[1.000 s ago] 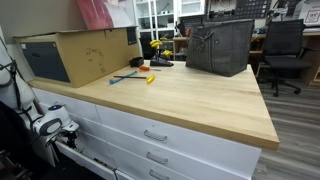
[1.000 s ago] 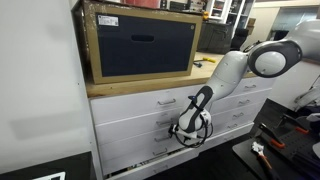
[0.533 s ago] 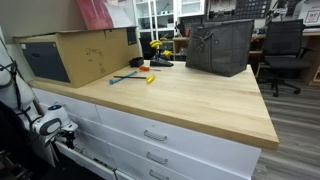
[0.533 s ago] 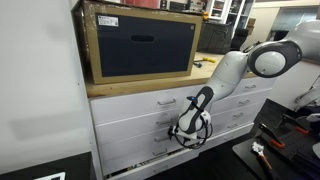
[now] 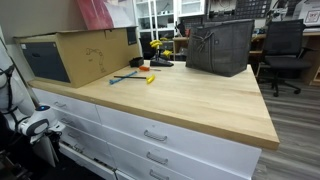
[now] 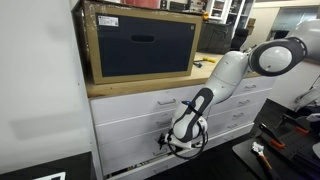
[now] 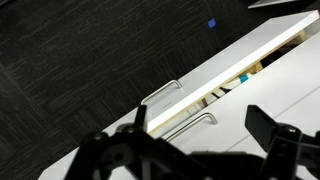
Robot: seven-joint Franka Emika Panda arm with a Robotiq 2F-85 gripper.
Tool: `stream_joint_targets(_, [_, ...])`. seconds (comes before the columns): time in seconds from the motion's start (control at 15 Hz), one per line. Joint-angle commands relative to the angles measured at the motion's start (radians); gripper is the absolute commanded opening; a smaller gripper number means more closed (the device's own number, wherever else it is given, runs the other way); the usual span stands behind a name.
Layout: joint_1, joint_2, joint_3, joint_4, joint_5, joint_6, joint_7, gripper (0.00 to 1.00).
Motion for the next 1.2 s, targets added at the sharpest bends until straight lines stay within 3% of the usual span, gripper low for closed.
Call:
stream_joint_targets(0.0, [-0.002, -0.097, 0.026, -0.110, 0.006, 0.049, -0.012, 1.00])
stream_joint_targets(0.6, [0.001, -0.291, 0.067, -0.332, 0.037, 0.108, -0.001, 1.00])
stream_joint_targets(1.13, [-0.023, -0.393, 0.066, -0.436, 0.058, 0.117, 0.002, 1.00])
